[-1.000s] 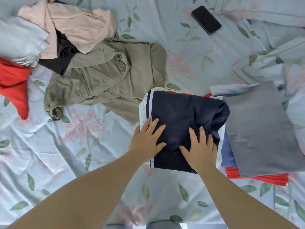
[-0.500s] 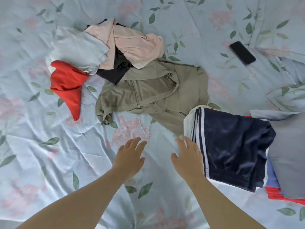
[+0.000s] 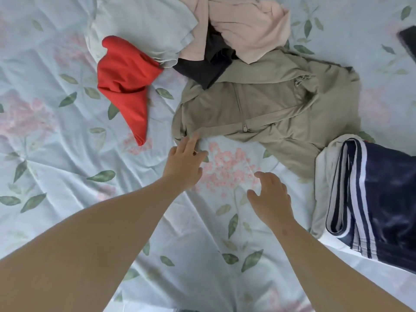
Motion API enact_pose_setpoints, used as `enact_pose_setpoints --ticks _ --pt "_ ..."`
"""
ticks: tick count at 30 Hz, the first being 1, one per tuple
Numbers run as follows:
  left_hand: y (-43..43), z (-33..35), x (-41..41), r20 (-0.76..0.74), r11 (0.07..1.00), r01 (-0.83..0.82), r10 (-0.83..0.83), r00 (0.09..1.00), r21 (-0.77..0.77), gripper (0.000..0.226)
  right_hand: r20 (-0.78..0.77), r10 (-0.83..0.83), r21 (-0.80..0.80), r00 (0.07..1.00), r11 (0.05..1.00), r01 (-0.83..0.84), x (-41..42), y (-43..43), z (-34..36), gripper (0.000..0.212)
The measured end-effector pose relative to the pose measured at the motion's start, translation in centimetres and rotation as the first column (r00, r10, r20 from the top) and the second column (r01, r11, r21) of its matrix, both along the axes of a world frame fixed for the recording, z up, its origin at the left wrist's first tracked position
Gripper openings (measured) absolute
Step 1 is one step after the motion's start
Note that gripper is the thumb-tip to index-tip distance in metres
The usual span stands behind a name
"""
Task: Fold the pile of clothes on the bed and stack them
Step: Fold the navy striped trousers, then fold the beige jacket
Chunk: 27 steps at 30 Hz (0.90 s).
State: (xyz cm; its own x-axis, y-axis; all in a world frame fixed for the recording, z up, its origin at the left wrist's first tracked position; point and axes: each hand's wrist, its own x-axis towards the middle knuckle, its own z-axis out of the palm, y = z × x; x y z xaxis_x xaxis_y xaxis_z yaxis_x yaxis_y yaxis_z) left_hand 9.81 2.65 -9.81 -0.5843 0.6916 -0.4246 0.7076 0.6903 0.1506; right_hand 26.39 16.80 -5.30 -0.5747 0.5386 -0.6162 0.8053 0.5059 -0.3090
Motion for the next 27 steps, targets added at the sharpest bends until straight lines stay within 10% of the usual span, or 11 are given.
enact_pose_setpoints --ticks 7,10,18,27 --pt "2.2 -2.1 -4.7 0.032 0.986 0.086 -0.082 0.996 -0.143 0.064 -0.005 -0.065 -0.021 0.998 0.998 0.065 0.1 0.4 -0.9 0.049" --pt "2.5 -0.1 -5.4 0.151 0.989 -0.052 0.031 0.988 0.138 0.052 -0.033 -0.095 -0.046 0.995 0.995 0.094 0.5 0.4 -0.1 0.049" --pt "3.0 11.7 -4.6 0.596 0.511 -0.670 0.332 0.731 0.538 0.018 -0.229 -0.179 -0.131 0.957 0.980 0.152 -0.5 0.5 5.6 0.049" --pt "0.9 27.9 1.3 0.764 0.253 -0.768 0.138 0.630 0.588 0.026 -0.602 -0.175 -0.112 0.779 0.985 0.134 -1.2 0.2 17.1 0.074"
